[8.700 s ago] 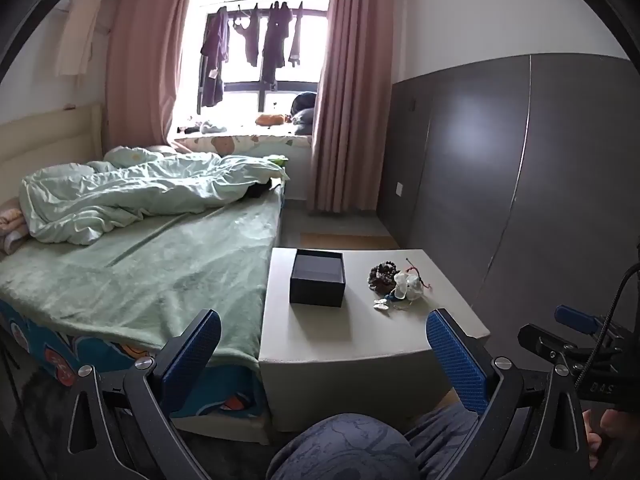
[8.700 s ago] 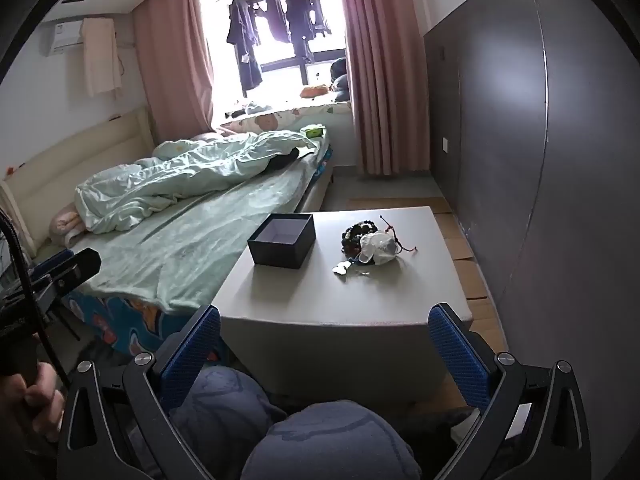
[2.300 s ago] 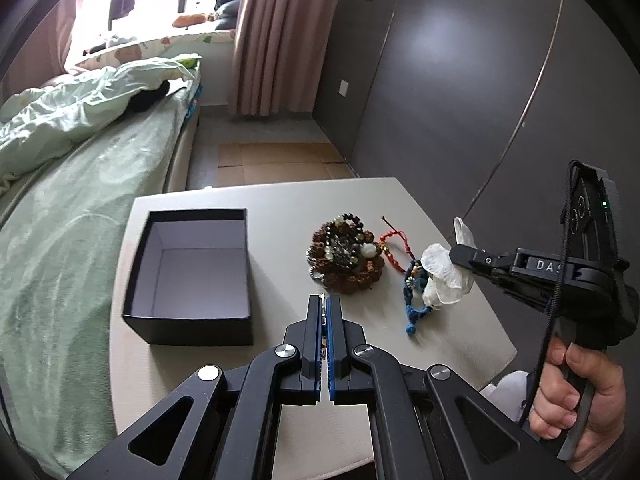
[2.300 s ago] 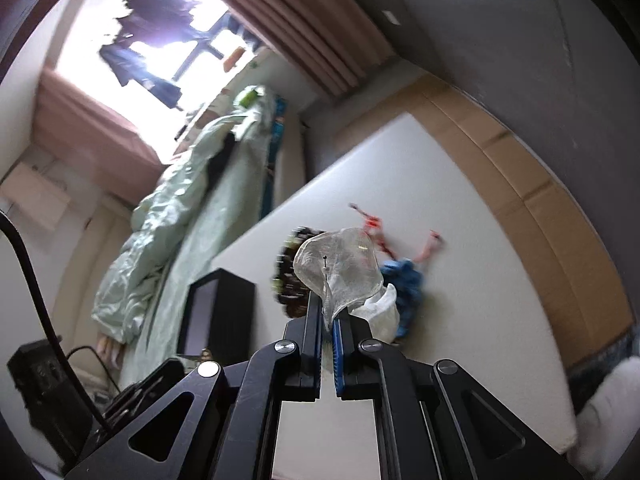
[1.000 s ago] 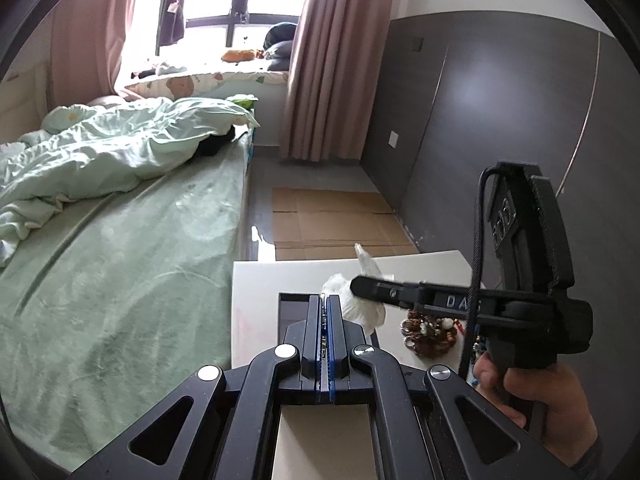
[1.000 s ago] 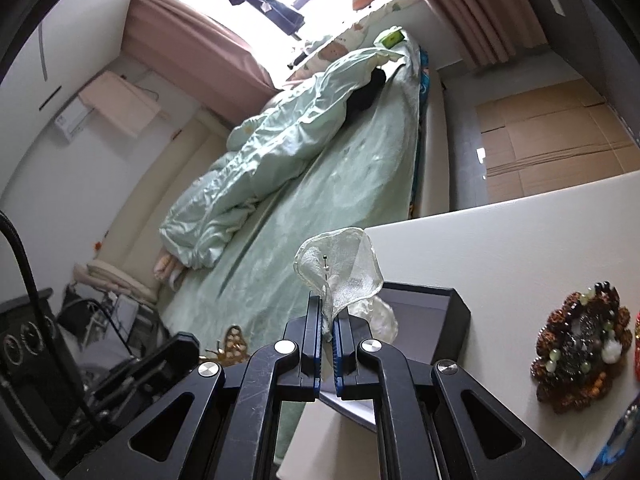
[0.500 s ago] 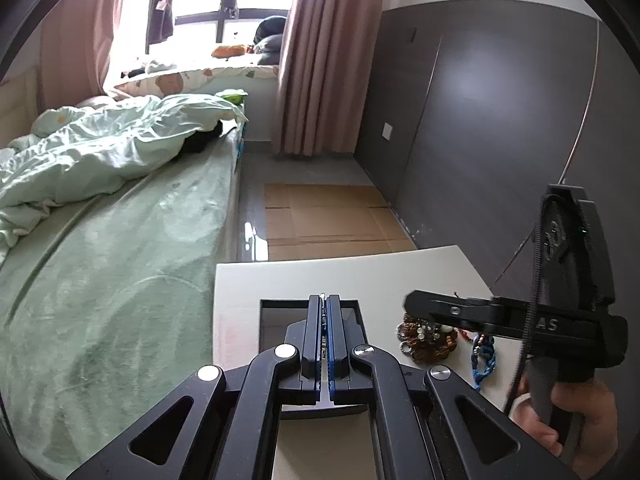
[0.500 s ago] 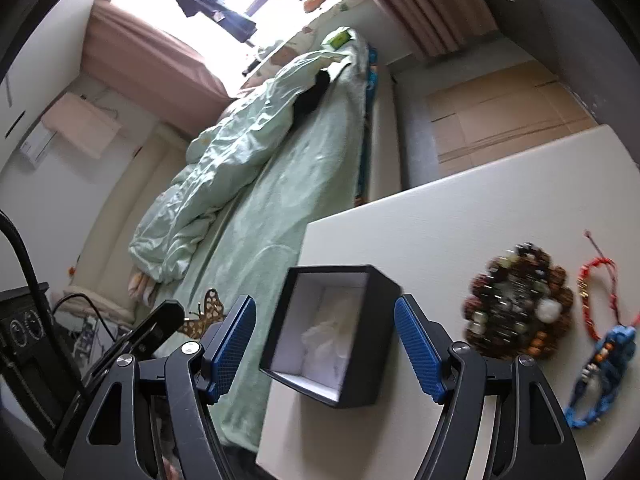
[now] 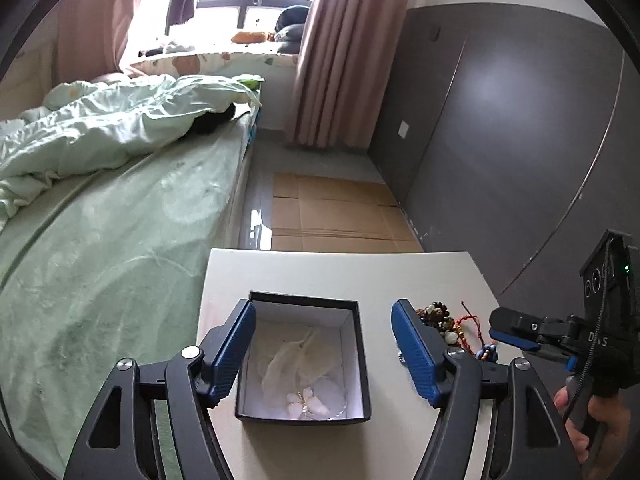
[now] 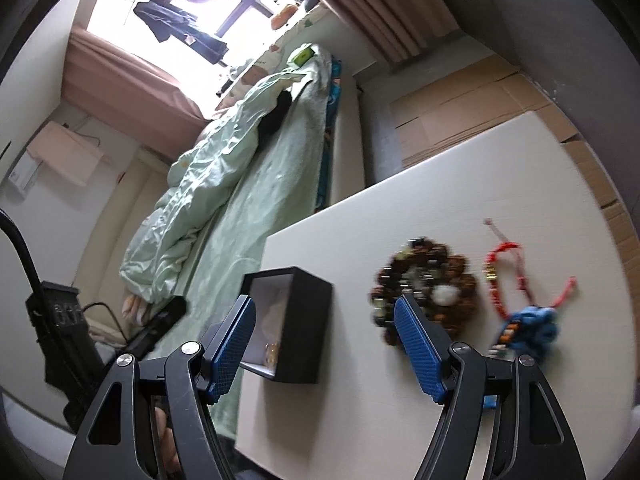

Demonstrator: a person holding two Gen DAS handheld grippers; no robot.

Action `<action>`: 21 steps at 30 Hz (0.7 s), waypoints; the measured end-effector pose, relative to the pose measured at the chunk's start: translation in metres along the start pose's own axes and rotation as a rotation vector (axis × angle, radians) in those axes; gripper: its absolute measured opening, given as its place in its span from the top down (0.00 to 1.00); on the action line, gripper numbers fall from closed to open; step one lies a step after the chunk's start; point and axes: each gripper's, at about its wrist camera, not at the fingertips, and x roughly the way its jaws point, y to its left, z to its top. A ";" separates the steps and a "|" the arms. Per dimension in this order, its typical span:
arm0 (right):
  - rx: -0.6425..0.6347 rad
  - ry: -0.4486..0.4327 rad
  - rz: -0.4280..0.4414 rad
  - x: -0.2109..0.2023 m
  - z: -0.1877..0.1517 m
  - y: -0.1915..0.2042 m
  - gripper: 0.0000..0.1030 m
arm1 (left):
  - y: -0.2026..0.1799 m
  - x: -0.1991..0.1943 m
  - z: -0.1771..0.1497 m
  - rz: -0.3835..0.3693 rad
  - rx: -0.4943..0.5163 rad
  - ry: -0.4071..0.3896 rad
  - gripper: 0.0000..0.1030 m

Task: Organize jewelry
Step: 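Grasp the blue beaded bracelet with the right gripper while the left grasps the dark bead bracelet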

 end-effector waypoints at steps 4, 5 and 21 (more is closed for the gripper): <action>0.020 0.000 -0.033 -0.009 0.001 -0.020 0.30 | -0.017 0.005 -0.002 -0.018 0.027 0.021 0.31; 0.022 0.002 -0.053 -0.014 0.001 -0.025 0.30 | -0.021 0.007 -0.002 -0.021 0.034 0.022 0.31; 0.097 -0.062 -0.113 -0.055 -0.002 -0.072 0.31 | -0.095 0.052 -0.008 -0.115 0.173 0.157 0.44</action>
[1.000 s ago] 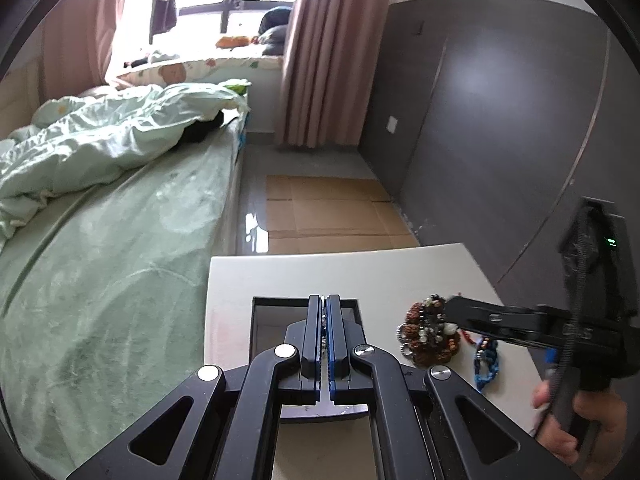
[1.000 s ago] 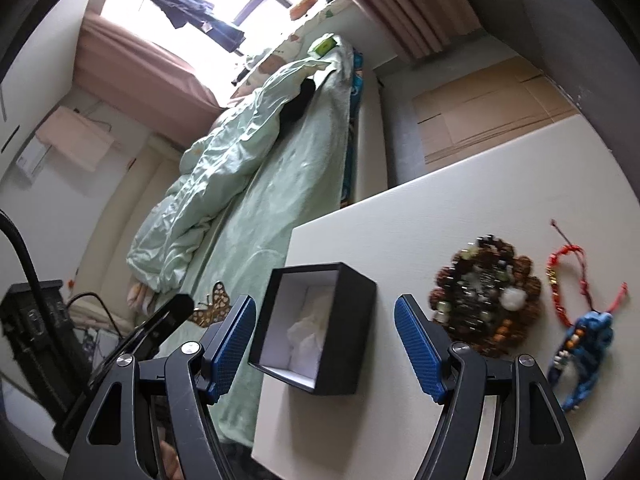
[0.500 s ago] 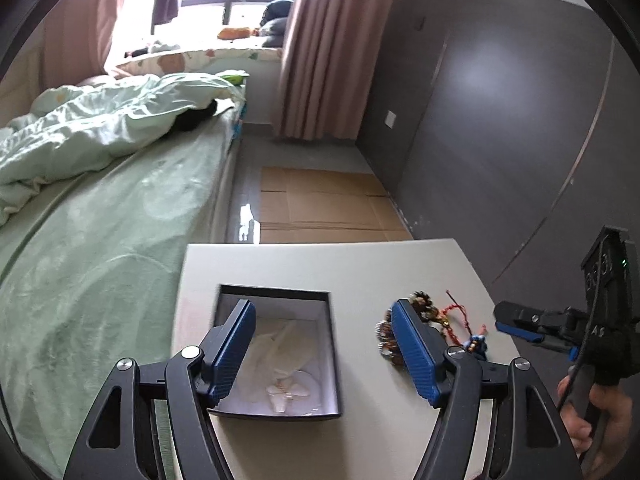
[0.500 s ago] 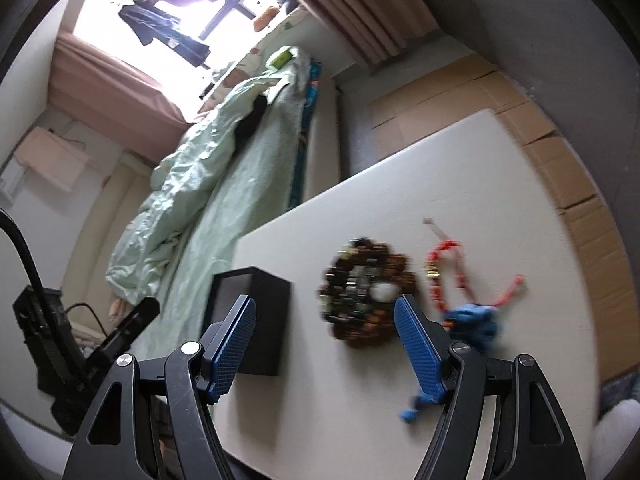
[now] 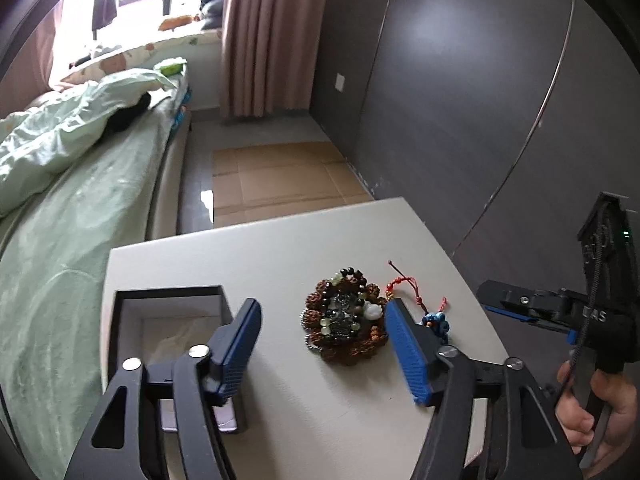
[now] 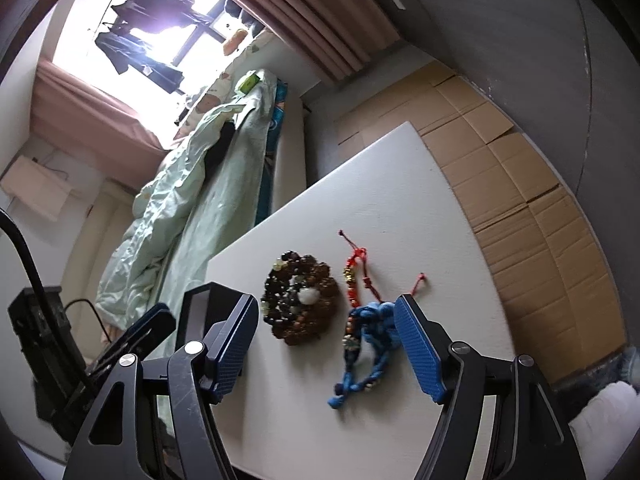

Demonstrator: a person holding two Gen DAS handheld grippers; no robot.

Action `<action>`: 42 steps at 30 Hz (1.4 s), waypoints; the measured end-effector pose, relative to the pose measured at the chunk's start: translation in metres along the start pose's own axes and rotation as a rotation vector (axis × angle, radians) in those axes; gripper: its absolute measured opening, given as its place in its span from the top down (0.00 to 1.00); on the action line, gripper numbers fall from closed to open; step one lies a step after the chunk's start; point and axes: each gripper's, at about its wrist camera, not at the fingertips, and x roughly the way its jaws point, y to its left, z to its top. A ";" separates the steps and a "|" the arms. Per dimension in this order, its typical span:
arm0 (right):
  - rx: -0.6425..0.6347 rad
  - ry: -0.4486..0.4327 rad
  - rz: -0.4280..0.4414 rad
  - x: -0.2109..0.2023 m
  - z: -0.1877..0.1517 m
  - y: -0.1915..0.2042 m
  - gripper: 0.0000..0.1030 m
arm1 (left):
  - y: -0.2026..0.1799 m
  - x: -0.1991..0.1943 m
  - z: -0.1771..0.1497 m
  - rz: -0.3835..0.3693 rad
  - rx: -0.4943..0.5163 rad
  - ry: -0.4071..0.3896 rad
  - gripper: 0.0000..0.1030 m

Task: Organize jewelry
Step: 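Grasp the blue beaded bracelet with the right gripper while the left grasps the dark bead bracelet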

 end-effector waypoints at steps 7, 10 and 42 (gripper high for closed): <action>0.015 0.009 -0.012 0.000 -0.001 -0.013 0.33 | 0.002 0.037 0.007 0.012 -0.023 0.112 0.60; 0.024 0.016 -0.020 0.001 -0.002 -0.017 0.36 | -0.001 0.049 0.010 0.019 -0.014 0.144 0.61; -0.125 0.153 -0.302 0.061 -0.013 0.008 0.42 | 0.000 0.024 0.009 -0.025 -0.050 0.067 0.93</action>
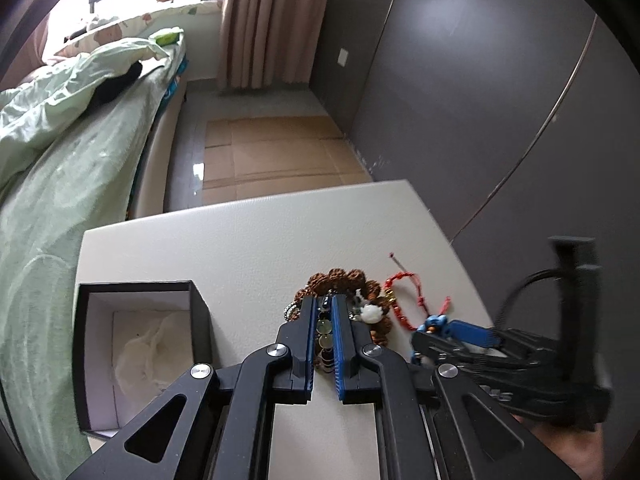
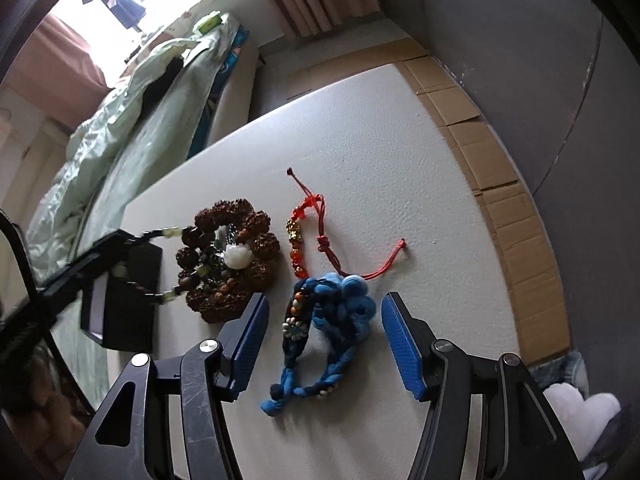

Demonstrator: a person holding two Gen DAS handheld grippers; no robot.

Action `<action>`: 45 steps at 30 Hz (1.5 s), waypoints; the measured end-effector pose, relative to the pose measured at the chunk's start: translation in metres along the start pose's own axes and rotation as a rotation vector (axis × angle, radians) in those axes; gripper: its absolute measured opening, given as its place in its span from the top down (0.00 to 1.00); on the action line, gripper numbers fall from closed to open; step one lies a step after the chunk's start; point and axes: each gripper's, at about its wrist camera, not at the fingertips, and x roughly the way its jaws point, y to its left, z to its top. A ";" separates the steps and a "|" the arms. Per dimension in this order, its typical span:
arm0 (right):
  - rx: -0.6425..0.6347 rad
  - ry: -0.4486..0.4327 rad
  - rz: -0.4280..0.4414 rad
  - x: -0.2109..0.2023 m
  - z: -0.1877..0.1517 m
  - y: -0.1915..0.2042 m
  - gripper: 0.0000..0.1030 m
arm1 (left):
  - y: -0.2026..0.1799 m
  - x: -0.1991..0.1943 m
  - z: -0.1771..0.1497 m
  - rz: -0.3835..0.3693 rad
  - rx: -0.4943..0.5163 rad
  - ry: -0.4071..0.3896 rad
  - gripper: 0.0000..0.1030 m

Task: Organize jewelry
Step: 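Grasp the blue beaded bracelet with the right gripper while the left grasps the dark bead bracelet, then lower both bracelets into the black box and open both grippers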

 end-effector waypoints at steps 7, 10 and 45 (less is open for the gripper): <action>-0.121 -0.010 -0.141 0.004 -0.007 0.021 0.44 | 0.010 -0.029 0.000 -0.007 -0.024 -0.059 0.93; -0.182 -0.023 -0.233 0.004 -0.010 0.028 0.64 | 0.017 -0.043 -0.002 -0.012 -0.039 -0.085 0.93; -0.084 -0.192 0.396 -0.031 -0.002 0.130 0.83 | 0.128 -0.093 -0.016 0.144 -0.244 -0.208 0.29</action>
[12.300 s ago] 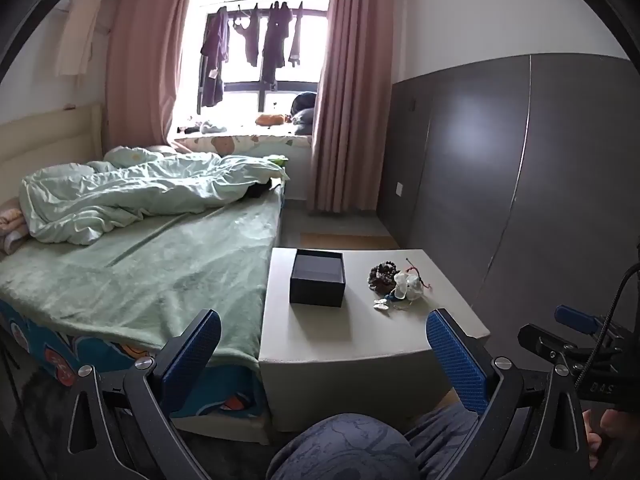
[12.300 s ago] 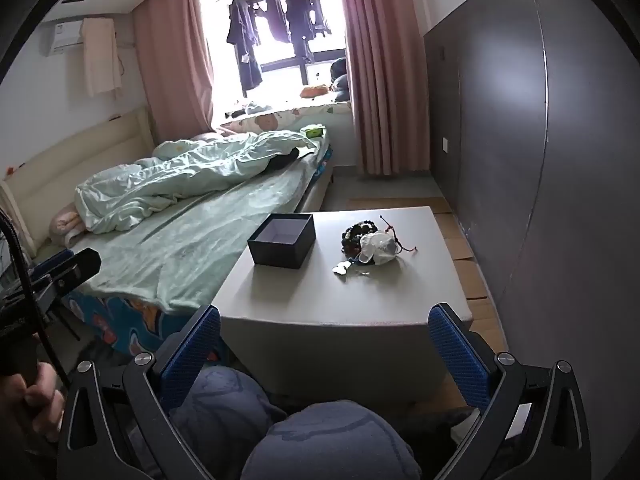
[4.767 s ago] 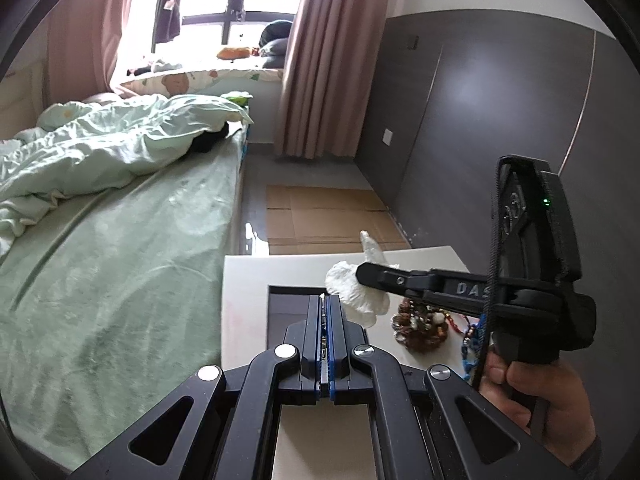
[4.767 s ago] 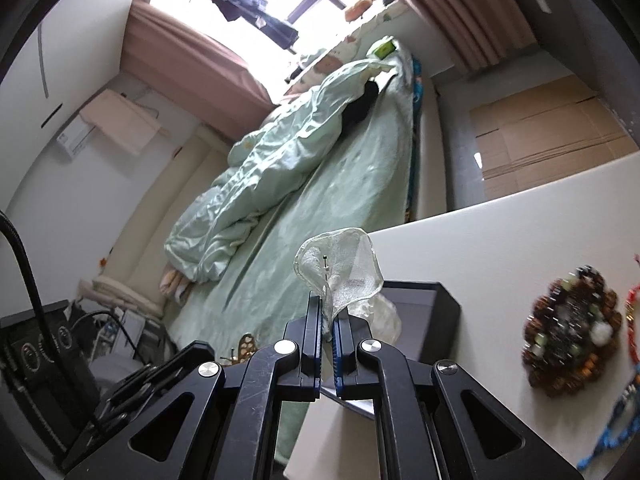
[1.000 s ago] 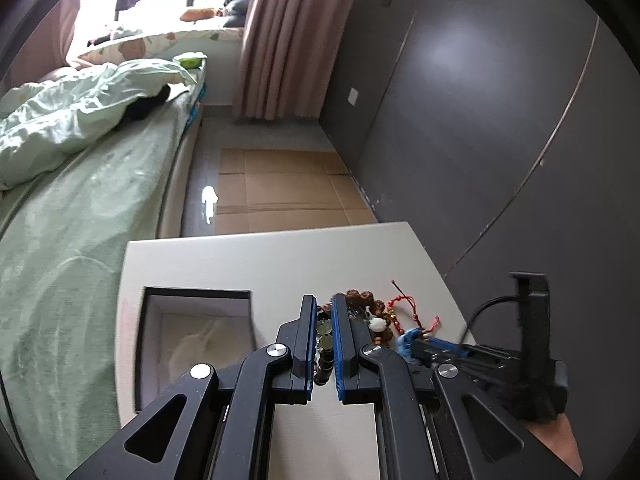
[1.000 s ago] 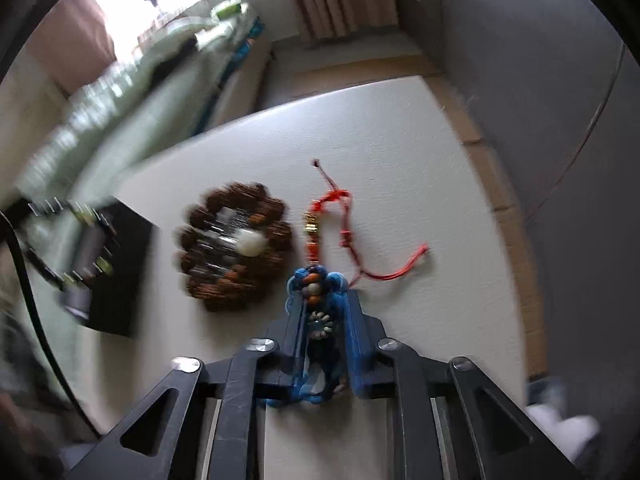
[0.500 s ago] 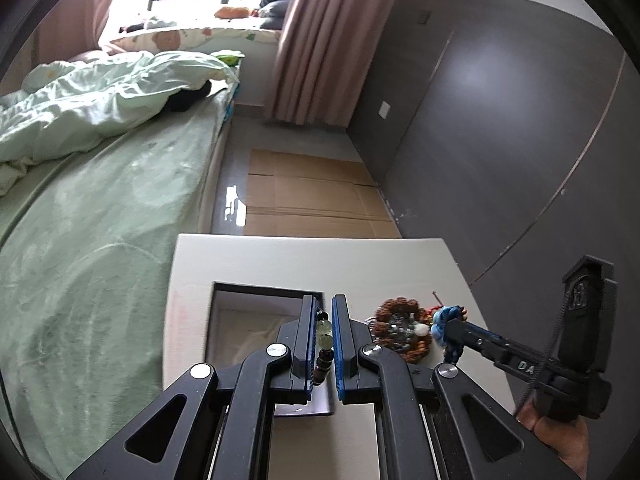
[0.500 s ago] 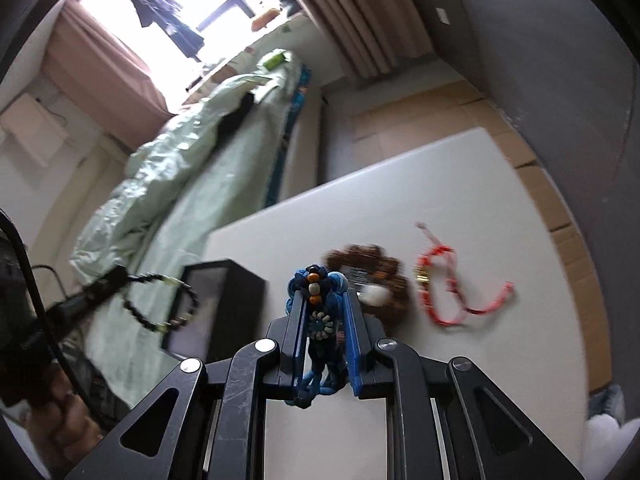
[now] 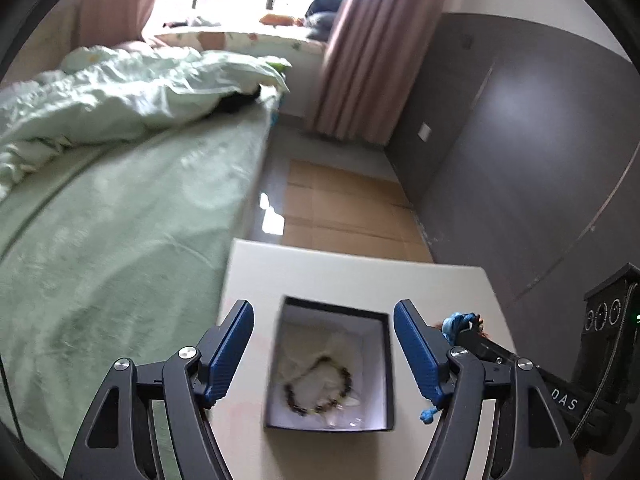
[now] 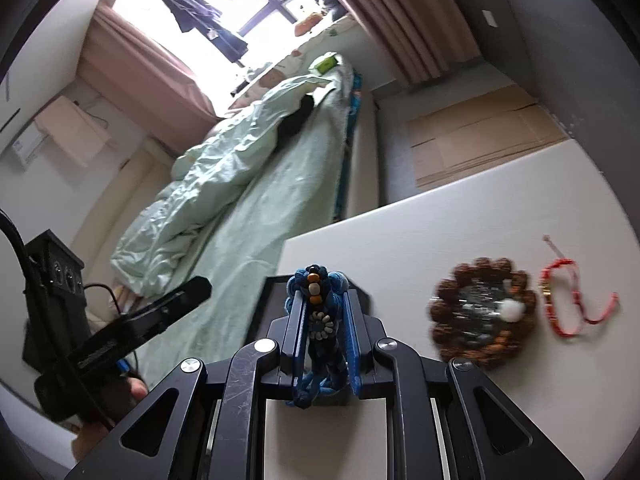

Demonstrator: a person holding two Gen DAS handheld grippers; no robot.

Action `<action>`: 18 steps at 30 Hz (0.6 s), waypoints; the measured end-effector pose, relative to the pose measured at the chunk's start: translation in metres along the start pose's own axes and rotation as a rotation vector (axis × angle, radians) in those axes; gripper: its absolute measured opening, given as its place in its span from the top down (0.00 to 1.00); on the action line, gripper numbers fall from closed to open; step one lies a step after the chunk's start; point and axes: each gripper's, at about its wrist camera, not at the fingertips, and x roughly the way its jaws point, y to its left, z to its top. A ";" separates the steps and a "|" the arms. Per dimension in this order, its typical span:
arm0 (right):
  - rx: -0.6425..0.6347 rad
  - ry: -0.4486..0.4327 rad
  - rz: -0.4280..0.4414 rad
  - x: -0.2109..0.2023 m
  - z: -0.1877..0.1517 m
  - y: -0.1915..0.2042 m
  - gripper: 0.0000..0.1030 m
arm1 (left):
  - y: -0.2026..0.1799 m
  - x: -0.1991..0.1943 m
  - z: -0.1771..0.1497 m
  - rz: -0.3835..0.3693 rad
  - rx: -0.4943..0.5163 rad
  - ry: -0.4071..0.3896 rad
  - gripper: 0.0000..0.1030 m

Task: Organize jewelry
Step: 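Lower both bracelets into the black box and open both grippers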

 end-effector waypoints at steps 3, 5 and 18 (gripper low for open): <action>-0.009 0.003 0.021 0.009 0.000 0.010 0.82 | 0.003 -0.001 0.000 0.009 -0.009 -0.004 0.29; -0.017 0.006 0.032 0.015 0.000 0.016 0.82 | 0.005 -0.001 0.001 0.014 -0.013 -0.002 0.29; -0.013 0.022 0.039 0.021 0.004 0.015 0.38 | 0.009 -0.002 0.001 0.014 -0.026 -0.005 0.28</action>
